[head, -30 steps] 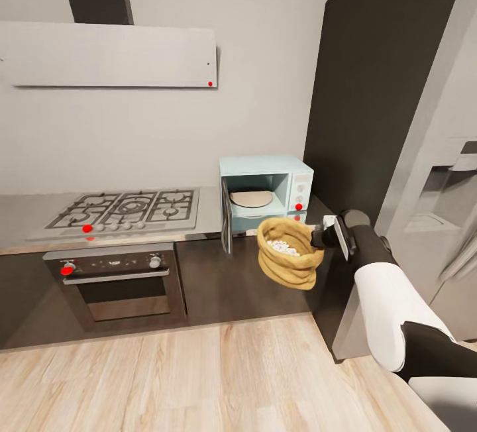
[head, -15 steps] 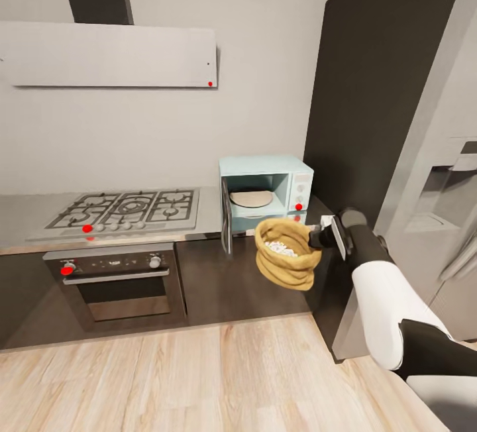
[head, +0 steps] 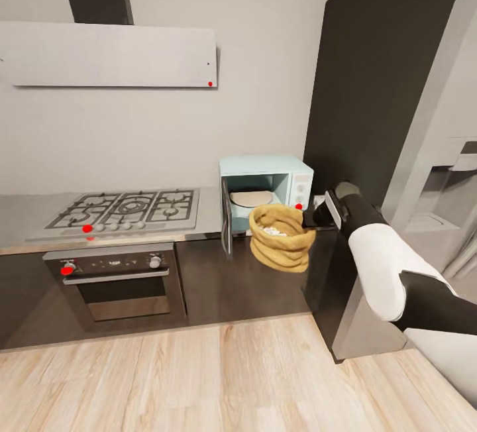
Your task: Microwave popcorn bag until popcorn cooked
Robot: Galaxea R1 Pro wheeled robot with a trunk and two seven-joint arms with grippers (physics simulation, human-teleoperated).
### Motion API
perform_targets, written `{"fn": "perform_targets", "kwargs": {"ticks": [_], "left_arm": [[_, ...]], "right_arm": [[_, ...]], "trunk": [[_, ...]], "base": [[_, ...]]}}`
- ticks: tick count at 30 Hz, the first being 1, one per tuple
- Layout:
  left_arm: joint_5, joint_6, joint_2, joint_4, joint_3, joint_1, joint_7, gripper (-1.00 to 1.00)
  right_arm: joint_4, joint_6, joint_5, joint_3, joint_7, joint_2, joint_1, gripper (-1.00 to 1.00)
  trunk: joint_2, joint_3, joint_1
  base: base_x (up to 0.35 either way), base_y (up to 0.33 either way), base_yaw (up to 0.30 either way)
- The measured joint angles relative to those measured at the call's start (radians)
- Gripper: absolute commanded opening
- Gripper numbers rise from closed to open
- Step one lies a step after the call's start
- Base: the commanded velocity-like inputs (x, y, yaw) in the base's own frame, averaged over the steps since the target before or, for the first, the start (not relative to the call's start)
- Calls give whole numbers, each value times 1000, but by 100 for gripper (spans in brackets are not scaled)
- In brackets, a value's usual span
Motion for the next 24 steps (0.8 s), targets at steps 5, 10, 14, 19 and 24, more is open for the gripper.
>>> {"fn": "perform_targets", "kwargs": {"ticks": [5,10,14,19,24], "left_arm": [[1,0,0,0,-1,0,0,100],[3,0,0,-1,-1,0,0,100],[10,0,0,-1,1,0,0,100],[11,0,0,-2,2,0,1,100],[10,1,1,0,0,0,0,100]], "right_arm": [[4,0,3,0,0,2,-4,-100],[-18,0,5,0,0,3,-4,-100],[-56,0,5,0,0,2,-4,-100],[-74,0,3,1,0,4,-4,-100],[-76,0,2,1,-1,5,-4,-100]], "trunk": [[0,0,0],[0,0,0],[0,0,0],[0,0,0],[0,0,0]], "base": [[0,0,0],[0,0,0],[0,0,0],[0,0,0],[159,0,0]]}}
